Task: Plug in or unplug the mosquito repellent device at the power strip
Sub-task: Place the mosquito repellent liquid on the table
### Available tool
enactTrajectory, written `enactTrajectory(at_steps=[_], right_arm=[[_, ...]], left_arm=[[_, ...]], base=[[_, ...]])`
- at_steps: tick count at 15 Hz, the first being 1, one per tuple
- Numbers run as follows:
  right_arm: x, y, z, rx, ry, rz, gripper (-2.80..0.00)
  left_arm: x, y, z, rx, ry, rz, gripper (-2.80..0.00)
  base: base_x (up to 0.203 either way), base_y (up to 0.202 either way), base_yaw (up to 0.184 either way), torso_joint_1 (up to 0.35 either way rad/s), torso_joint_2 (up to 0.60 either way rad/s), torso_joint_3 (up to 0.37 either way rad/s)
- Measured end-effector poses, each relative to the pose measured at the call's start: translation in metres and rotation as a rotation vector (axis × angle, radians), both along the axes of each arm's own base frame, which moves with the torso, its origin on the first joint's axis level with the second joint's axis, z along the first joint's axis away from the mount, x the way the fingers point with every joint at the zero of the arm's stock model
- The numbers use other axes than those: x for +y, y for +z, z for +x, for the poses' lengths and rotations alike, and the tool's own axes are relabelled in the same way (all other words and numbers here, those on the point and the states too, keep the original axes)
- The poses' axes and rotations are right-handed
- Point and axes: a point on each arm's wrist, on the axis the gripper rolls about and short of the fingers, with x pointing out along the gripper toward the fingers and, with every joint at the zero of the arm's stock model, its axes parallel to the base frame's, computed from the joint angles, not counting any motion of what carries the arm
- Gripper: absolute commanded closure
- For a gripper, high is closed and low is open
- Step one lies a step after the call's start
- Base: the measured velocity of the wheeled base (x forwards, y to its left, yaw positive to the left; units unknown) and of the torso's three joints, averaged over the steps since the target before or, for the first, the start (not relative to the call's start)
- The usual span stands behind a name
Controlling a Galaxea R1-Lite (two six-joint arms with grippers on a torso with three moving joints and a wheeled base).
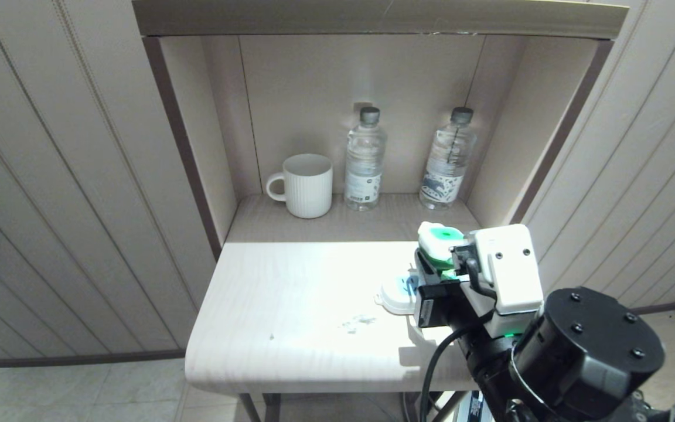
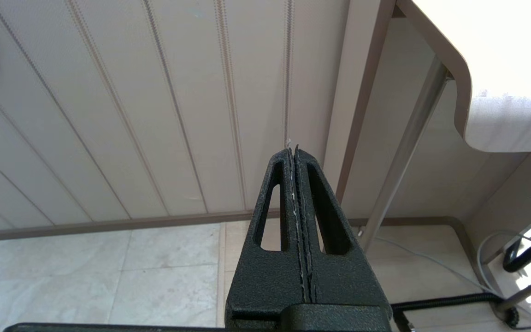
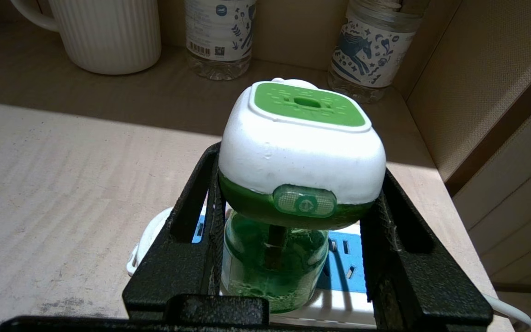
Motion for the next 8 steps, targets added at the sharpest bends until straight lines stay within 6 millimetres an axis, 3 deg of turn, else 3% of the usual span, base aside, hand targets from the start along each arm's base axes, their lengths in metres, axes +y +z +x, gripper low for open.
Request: enactTrajectory(at_steps=[8], right_arm=[[-0.0013, -0.0037, -0.0009, 0.01, -0.006, -0.011, 0.0]], left_arm=[[0.0, 0.0, 0.0, 0.0, 0.0, 0.0, 0.0]], base=[[0.0, 0.0, 0.0, 0.0, 0.0, 0.0]])
